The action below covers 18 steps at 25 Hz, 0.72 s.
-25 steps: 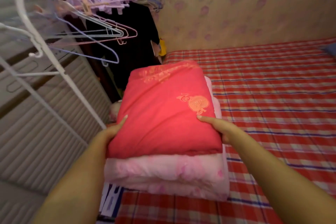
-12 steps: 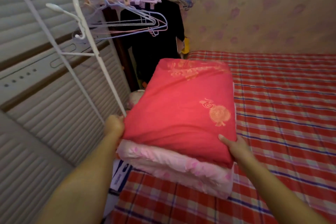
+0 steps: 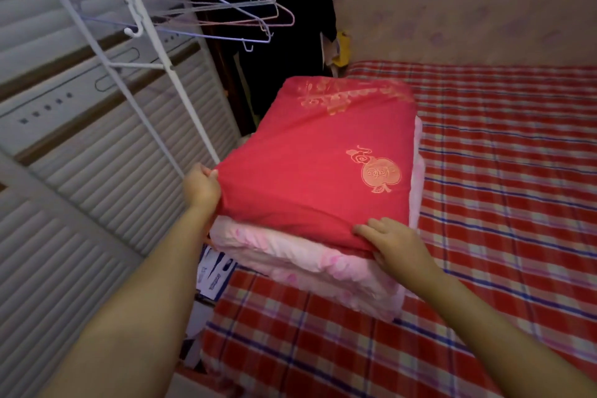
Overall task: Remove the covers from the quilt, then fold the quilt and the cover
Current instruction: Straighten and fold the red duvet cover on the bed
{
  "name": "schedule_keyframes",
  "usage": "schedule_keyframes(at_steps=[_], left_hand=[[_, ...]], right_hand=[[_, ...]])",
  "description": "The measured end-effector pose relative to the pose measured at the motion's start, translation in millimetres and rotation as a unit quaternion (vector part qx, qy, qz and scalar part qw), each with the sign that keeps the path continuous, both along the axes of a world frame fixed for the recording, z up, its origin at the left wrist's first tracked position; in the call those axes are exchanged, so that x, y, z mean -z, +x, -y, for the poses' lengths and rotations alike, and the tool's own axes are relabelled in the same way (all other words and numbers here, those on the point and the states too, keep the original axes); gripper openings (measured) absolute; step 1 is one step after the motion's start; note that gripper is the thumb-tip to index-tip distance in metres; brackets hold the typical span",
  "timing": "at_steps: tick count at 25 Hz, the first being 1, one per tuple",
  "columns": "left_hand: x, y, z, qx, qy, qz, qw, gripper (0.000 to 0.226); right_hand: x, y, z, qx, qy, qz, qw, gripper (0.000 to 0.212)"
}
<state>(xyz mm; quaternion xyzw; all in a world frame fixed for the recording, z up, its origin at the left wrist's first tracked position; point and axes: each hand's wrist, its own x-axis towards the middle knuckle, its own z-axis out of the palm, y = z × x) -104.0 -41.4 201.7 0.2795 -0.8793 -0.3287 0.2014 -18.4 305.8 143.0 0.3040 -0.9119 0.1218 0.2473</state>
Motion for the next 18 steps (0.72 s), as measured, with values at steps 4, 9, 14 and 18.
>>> schedule_keyframes(at_steps=[4,9,14,18], left_hand=[[31,-5,4,-0.026,0.052,0.154,0.986,0.031],[40,-13,-5,0.002,-0.026,0.250,0.968,0.038],[-15,-71,-74,0.191,-0.190,-0.022,0.963,0.054],[-4,-95,-147,0.426,-0.261,0.115,0.859,0.056]], right_hand=[[11,7,-8,-0.069,0.054,0.033,0.996,0.053],[19,1,-19,-0.085,0.137,0.183,0.970,0.068],[-30,-31,-9,-0.141,0.199,0.490,0.837,0.065],[-78,-119,9,-0.148,0.026,0.694,0.704,0.023]])
